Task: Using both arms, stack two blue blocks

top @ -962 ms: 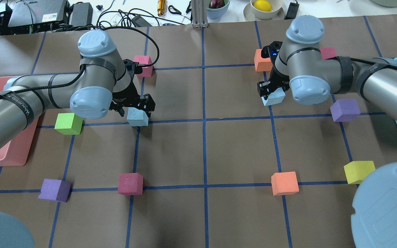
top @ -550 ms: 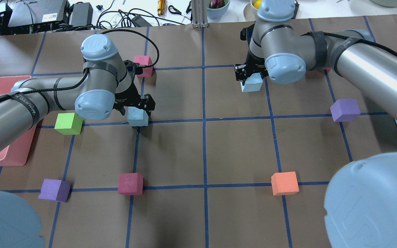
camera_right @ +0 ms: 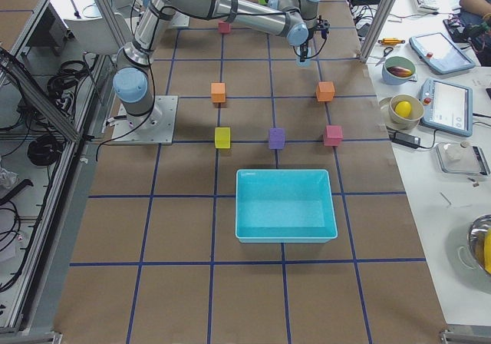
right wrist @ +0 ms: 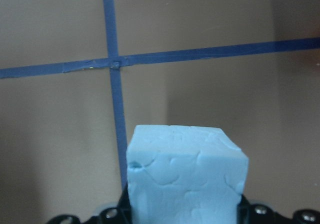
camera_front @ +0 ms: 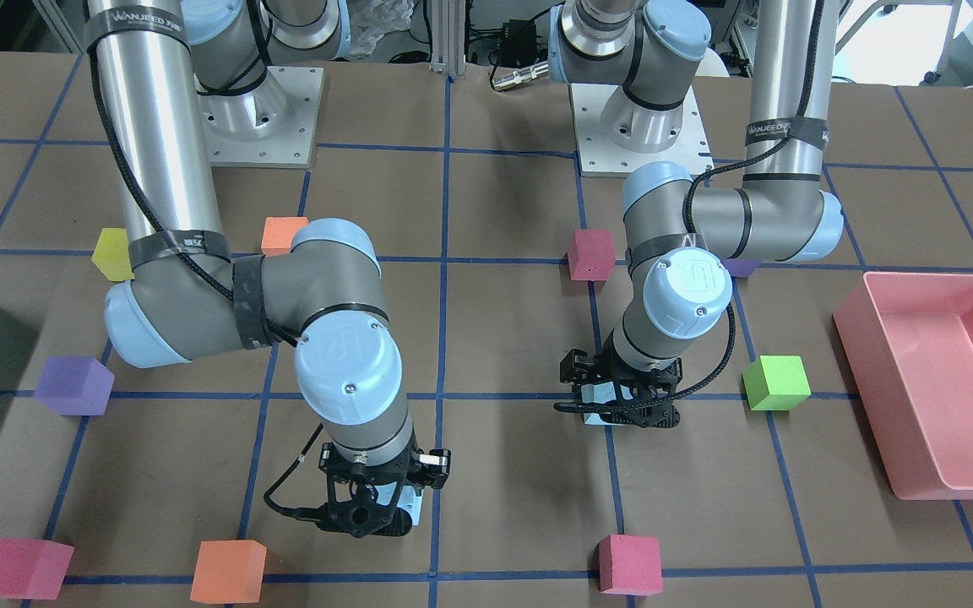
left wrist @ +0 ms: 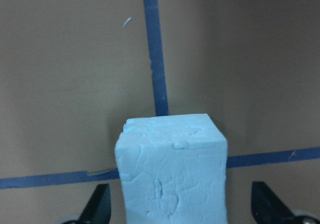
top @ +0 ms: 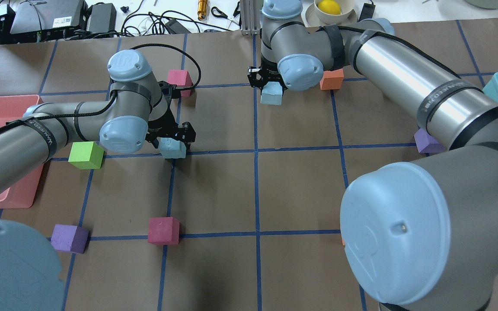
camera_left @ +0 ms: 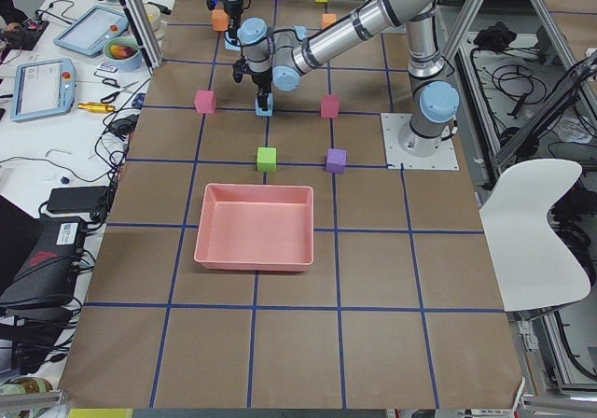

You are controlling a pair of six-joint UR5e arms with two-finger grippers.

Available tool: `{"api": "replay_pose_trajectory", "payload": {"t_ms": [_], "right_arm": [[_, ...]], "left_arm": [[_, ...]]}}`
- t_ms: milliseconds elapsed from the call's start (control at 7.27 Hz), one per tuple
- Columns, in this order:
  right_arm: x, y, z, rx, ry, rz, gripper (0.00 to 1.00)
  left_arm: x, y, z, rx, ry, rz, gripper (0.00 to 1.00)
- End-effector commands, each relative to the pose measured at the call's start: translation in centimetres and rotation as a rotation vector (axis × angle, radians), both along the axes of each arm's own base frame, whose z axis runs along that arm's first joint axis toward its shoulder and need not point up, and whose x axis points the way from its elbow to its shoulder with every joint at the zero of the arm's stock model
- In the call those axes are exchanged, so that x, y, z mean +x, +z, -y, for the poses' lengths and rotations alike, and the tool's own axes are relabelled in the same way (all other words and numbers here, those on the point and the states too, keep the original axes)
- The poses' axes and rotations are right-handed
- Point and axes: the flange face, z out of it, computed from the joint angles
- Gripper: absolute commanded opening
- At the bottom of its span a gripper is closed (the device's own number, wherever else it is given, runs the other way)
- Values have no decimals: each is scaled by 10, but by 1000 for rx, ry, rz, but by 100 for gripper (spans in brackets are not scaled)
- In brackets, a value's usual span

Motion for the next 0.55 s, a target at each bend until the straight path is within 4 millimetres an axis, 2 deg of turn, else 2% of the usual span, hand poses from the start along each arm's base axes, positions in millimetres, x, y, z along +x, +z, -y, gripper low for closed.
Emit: {"api": "replay_pose_trajectory", "payload": {"t_ms": [0, 138, 275, 412], "right_arm": [[28, -20, 1, 18, 32, -4, 2], [30, -24, 1, 30, 25, 20, 9], [32, -31, 1, 43, 24, 32, 10], [32, -35, 1, 49, 35, 32, 16]], "left_arm": [[0, -1, 0, 0, 4, 0, 98], [0, -2, 0, 2, 4, 0, 98], [0, -1, 1, -1, 14, 1, 98], [0, -2, 0, 2, 17, 1, 97]]}}
